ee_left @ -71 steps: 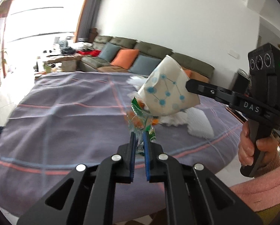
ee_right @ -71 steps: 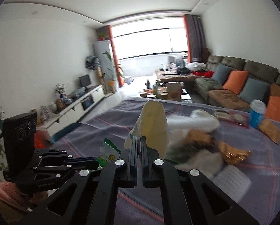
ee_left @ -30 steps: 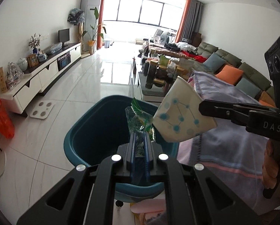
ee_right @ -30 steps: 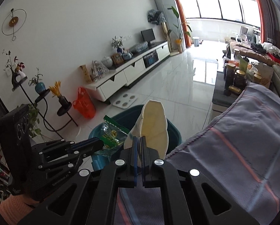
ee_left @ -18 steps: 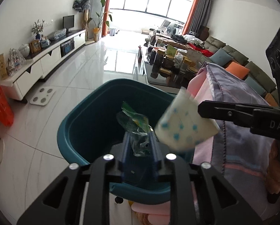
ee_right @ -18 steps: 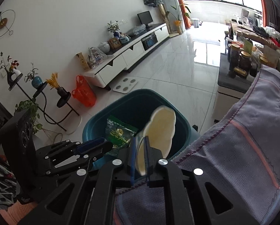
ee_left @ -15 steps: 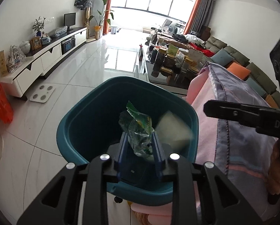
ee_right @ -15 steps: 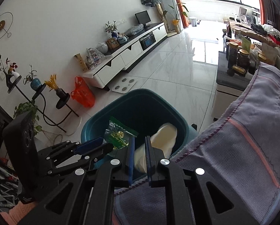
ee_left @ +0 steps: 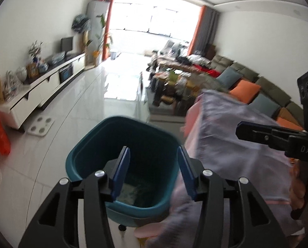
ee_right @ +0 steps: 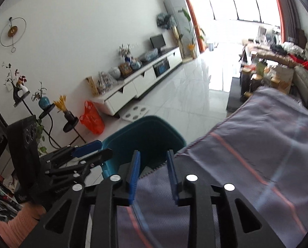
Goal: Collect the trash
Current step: 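Grasp a white foam net with the left tool while the right tool grasps another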
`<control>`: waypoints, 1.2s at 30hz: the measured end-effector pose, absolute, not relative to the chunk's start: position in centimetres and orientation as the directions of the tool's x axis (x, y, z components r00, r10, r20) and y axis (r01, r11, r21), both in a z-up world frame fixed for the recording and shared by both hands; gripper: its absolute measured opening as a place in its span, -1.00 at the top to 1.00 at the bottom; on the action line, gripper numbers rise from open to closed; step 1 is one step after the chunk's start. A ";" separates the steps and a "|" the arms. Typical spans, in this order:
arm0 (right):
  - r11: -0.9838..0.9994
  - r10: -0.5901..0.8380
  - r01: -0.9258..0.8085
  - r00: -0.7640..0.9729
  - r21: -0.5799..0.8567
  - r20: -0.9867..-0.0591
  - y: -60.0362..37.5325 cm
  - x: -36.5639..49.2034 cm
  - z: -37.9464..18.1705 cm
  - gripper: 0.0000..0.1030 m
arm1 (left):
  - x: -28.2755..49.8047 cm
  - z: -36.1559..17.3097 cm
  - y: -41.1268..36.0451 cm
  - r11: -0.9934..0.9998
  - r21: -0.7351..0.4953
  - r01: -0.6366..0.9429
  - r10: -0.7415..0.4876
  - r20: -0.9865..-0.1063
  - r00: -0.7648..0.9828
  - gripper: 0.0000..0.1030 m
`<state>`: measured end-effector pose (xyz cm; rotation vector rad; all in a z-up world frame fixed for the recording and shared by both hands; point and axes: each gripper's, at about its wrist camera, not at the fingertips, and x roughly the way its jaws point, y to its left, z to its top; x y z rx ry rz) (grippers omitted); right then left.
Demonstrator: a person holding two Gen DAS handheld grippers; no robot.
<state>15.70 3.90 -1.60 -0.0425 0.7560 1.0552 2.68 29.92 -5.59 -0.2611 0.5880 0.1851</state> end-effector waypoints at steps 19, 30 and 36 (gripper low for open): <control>0.783 0.599 -0.589 0.627 0.200 -0.498 -16.7 11.8 1.1 0.02 | 3.7 -3.8 9.3 0.933 -0.198 0.300 -0.359 -0.489 0.795 -0.18; 0.920 0.392 -0.319 0.761 0.229 -0.517 -29.3 10.6 -0.8 -0.21 | 9.0 -3.5 -2.3 0.865 -0.092 0.494 -0.468 -0.503 0.726 -0.18; 0.944 0.318 -0.194 0.748 0.266 -0.583 -34.5 9.6 -3.3 -0.29 | 11.3 -3.5 -5.4 0.852 -0.046 0.521 -0.467 -0.515 0.719 -0.18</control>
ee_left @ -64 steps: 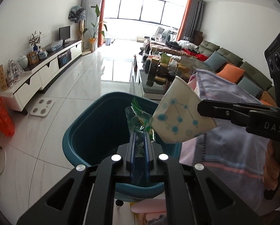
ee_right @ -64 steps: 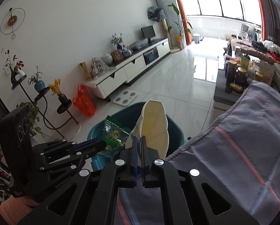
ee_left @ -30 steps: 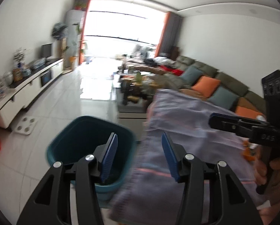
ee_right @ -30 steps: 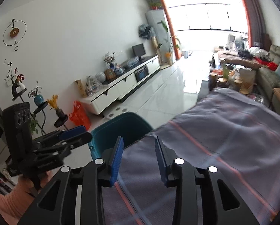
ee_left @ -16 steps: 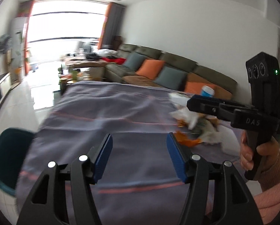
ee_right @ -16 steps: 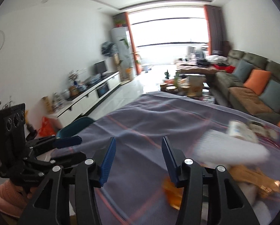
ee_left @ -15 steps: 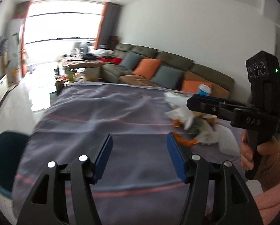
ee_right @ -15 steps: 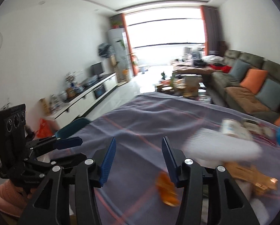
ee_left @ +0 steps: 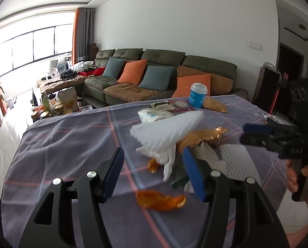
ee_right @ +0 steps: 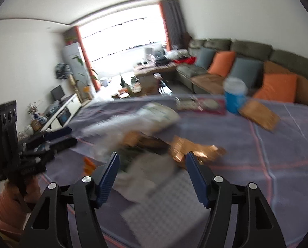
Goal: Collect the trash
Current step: 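Grasp a white foam net with the left tool while the right tool grasps another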
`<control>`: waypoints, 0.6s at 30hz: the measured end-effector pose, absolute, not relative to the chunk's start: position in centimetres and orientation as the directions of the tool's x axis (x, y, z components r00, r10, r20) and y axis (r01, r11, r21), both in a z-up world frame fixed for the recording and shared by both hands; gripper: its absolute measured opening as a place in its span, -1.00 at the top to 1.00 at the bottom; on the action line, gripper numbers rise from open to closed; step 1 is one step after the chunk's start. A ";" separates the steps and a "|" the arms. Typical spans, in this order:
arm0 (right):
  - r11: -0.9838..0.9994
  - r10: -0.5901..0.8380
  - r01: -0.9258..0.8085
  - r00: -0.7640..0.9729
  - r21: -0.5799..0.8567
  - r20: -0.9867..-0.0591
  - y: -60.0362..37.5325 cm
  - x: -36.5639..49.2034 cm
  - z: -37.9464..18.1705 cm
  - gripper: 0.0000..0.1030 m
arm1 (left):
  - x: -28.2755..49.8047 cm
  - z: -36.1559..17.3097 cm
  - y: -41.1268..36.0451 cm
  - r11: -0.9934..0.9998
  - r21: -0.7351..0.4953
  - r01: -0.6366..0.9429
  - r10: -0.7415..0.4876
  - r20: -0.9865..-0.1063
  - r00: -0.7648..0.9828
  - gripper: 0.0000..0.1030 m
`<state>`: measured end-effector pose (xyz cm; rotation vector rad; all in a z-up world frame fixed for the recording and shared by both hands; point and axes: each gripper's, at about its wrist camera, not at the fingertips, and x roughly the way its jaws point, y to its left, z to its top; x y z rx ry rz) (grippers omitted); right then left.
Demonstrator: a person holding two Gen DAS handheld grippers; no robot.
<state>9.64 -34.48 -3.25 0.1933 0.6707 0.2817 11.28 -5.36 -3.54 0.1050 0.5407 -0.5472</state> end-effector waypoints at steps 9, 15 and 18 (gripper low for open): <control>0.919 0.348 -0.111 0.681 0.379 -0.644 -38.4 8.5 -7.0 -0.36 | 13.5 -3.8 -8.1 0.831 0.036 0.555 -0.451 -0.541 0.710 -0.10; 0.887 0.412 -0.121 0.644 0.446 -0.644 -38.3 8.0 -8.3 -0.36 | 14.2 -4.7 -8.9 0.823 0.022 0.568 -0.451 -0.583 0.676 0.48; 0.876 0.439 -0.142 0.632 0.462 -0.638 -38.1 7.7 -8.5 -0.10 | 14.5 -5.1 -8.7 0.828 0.008 0.560 -0.446 -0.595 0.668 0.78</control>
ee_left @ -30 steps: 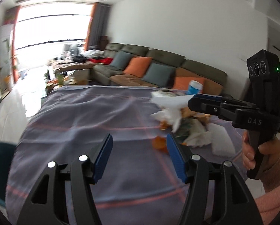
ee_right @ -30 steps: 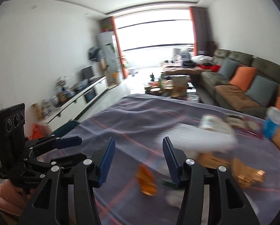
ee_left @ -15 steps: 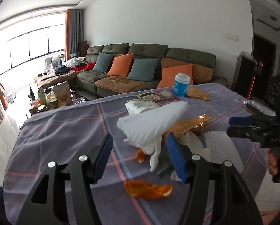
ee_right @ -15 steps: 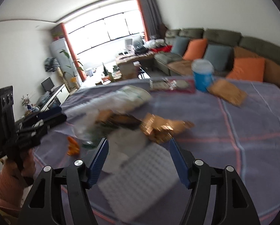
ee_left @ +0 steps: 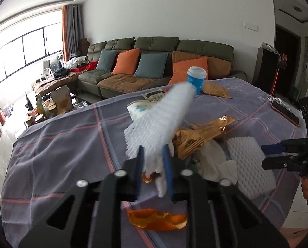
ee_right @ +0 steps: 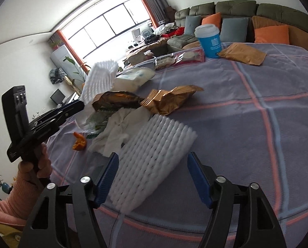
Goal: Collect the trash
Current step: 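Grasp a white foam net with the left tool while the right tool grasps another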
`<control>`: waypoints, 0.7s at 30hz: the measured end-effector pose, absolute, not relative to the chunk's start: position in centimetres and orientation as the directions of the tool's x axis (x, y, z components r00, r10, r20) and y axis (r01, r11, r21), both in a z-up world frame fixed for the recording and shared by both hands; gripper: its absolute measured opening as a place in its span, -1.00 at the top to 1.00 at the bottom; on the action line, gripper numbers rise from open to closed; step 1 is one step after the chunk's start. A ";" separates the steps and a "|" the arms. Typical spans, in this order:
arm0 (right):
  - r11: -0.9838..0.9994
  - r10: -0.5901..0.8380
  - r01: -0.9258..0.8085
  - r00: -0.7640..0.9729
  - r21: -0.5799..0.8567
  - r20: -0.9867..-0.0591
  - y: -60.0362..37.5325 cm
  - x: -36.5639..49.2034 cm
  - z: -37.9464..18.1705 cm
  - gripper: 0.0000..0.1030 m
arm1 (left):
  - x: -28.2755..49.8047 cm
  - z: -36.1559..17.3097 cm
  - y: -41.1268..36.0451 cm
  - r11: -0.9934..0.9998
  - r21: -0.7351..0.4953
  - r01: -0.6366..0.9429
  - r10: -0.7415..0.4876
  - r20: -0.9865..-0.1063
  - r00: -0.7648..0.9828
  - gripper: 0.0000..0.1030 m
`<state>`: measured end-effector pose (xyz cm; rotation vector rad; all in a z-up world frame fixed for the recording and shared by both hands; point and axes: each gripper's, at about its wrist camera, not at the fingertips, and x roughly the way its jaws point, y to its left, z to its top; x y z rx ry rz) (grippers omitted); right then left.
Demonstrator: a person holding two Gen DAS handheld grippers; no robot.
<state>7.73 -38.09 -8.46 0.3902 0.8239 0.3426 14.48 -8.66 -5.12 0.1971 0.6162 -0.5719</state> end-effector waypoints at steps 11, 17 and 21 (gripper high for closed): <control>0.867 0.473 -0.219 0.647 0.448 -0.598 -37.2 6.9 -6.3 0.80 | 13.4 -4.4 -5.1 0.849 -0.071 0.523 -0.467 -0.561 0.683 0.81; 0.865 0.486 -0.270 0.660 0.423 -0.573 -36.3 6.6 -4.4 0.92 | 11.9 -3.7 -1.6 0.861 -0.122 0.493 -0.475 -0.535 0.698 0.81; 0.857 0.505 -0.310 0.664 0.411 -0.552 -35.2 6.3 -3.1 0.93 | 11.5 -3.5 0.7 0.869 -0.166 0.466 -0.477 -0.529 0.702 0.81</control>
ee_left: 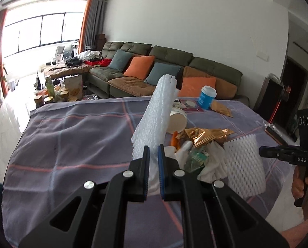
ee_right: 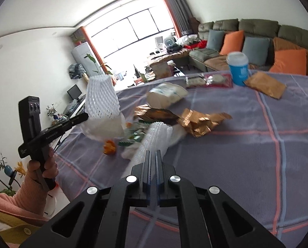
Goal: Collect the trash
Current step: 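Grasp a white foam net with the left tool while the right tool grasps another, then carry both foam nets to the teal bin and release them inside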
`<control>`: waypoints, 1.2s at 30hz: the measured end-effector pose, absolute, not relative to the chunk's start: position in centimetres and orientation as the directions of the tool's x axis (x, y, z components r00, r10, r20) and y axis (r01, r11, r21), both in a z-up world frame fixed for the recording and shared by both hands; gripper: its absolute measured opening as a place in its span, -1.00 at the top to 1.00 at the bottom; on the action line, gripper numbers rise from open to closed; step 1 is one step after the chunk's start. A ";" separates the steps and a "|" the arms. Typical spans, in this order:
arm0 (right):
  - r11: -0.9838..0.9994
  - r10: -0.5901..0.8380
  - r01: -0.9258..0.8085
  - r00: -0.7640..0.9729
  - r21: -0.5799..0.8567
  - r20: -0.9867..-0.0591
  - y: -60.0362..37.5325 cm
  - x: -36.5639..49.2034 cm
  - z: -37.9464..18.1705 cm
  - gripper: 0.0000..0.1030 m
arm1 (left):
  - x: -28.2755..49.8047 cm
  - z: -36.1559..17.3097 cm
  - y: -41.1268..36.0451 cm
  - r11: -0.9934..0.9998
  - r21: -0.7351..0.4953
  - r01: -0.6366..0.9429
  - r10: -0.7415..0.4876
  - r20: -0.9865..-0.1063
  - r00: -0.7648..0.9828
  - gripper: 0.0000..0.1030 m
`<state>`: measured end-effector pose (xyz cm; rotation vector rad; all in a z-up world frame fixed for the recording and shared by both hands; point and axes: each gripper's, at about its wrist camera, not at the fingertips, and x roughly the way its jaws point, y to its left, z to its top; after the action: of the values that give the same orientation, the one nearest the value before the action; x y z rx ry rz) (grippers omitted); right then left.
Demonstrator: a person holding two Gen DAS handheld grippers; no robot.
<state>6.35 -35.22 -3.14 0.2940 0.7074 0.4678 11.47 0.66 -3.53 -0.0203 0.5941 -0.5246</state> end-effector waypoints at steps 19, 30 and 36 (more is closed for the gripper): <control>0.778 0.624 -0.459 0.635 0.429 -0.454 -30.7 7.2 -0.4 0.97 | 7.2 -2.2 7.2 0.919 -0.189 0.345 -0.393 -0.479 0.785 0.81; 0.642 0.767 -0.609 0.519 0.466 -0.378 -24.3 9.4 0.5 0.97 | 5.1 -2.1 10.9 0.946 -0.204 0.253 -0.322 -0.482 0.815 0.81; 0.558 0.829 -0.686 0.436 0.466 -0.351 -19.9 11.4 1.1 0.97 | 3.2 -1.8 14.2 0.969 -0.192 0.156 -0.231 -0.477 0.848 0.81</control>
<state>11.41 -19.86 1.09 0.2709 0.5894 0.9566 3.23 14.15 -1.82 -0.1481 0.5206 -0.2049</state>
